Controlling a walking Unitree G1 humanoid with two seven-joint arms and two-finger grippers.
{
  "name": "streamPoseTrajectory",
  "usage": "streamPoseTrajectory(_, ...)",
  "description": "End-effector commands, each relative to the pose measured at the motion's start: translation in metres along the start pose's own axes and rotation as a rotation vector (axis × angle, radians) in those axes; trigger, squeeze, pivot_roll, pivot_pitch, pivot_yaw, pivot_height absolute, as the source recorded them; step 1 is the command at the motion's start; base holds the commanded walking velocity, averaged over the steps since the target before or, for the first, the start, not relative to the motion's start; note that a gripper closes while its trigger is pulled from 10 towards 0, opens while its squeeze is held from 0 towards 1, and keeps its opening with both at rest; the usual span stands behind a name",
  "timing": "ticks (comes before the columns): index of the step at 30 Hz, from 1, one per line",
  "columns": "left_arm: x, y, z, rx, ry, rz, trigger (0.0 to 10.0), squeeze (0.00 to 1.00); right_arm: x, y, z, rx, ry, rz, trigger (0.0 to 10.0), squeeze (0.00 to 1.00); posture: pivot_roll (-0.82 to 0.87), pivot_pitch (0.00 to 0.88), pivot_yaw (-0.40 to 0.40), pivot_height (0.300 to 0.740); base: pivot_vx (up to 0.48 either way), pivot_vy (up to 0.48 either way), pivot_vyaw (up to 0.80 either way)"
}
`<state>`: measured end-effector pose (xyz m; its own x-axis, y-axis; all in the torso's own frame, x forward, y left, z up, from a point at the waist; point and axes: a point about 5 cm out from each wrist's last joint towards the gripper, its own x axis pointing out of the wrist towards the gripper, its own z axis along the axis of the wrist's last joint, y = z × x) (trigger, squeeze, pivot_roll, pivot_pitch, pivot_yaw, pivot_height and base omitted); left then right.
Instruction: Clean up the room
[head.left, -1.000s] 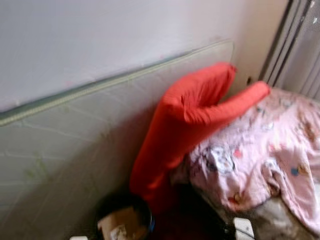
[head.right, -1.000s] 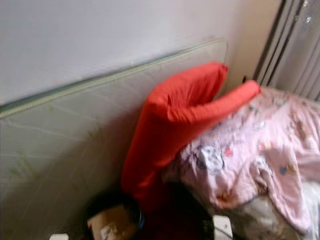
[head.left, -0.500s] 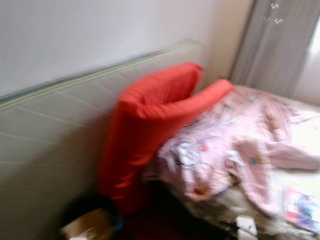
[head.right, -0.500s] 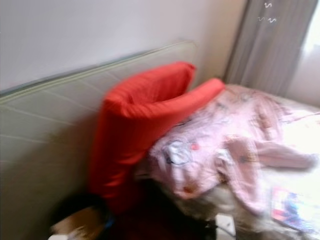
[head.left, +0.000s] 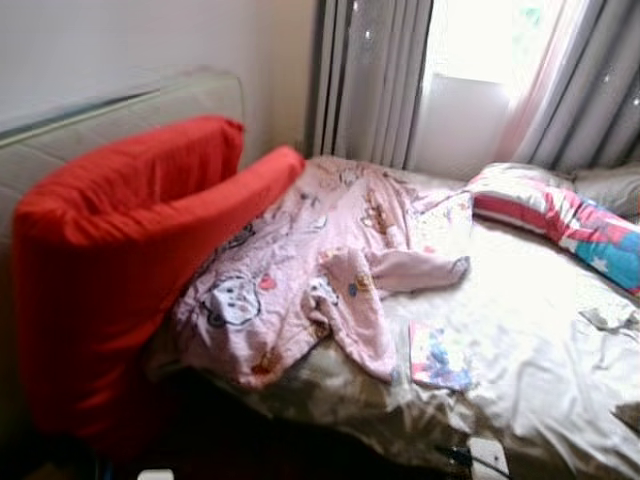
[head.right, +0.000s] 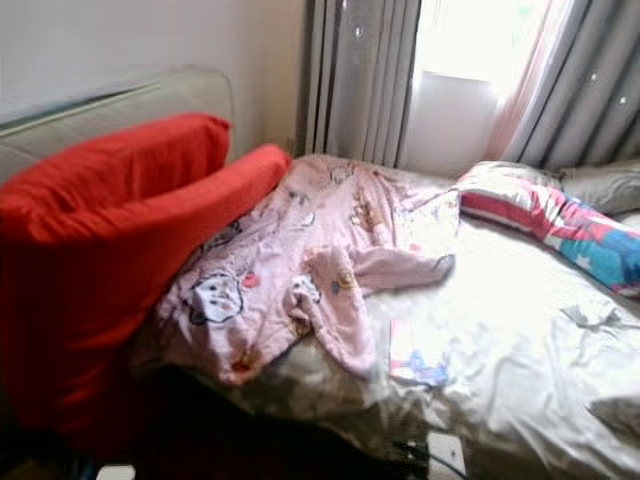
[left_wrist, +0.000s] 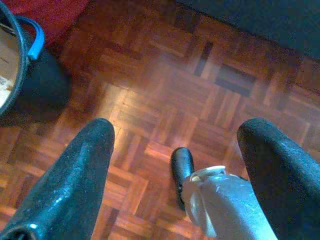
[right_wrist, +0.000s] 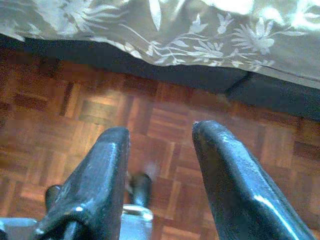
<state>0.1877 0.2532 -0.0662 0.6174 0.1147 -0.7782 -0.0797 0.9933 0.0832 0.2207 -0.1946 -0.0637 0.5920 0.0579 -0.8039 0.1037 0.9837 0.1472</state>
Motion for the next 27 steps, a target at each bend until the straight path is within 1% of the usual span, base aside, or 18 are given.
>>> streamPoseTrajectory(1,-0.001,0.0,-0.005,0.021,0.022,-0.003,10.0,0.0,-0.001,-0.003,0.002,0.012,-0.014,-0.014,10.0,0.0,0.07,0.0,-0.017,0.74,0.0,-0.274,0.0)
streamPoseTrajectory(10,-0.002,0.003,-0.009,0.046,0.041,-0.003,10.0,0.0,0.0,-0.001,-0.003,0.03,-0.02,-0.009,10.0,0.0,0.06,0.018,0.011,0.74,0.0,-0.275,0.0)
streamPoseTrajectory(18,-0.005,0.004,-0.019,0.068,0.065,-0.004,10.0,0.0,-0.002,-0.003,-0.015,0.055,0.0,-0.035,10.0,0.0,0.05,0.029,0.039,0.74,0.0,-0.276,0.0)
streamPoseTrajectory(25,-0.007,0.003,-0.029,0.074,0.074,0.0,10.0,0.0,-0.004,-0.006,-0.027,0.057,0.018,-0.048,10.0,0.0,0.04,0.036,0.033,0.74,0.0,-0.275,0.0)
streamPoseTrajectory(27,-0.009,0.002,-0.035,0.06,0.077,0.006,10.0,0.0,-0.005,-0.008,-0.031,0.047,0.023,-0.055,10.0,0.0,0.04,0.037,0.023,0.74,0.0,-0.276,0.0)
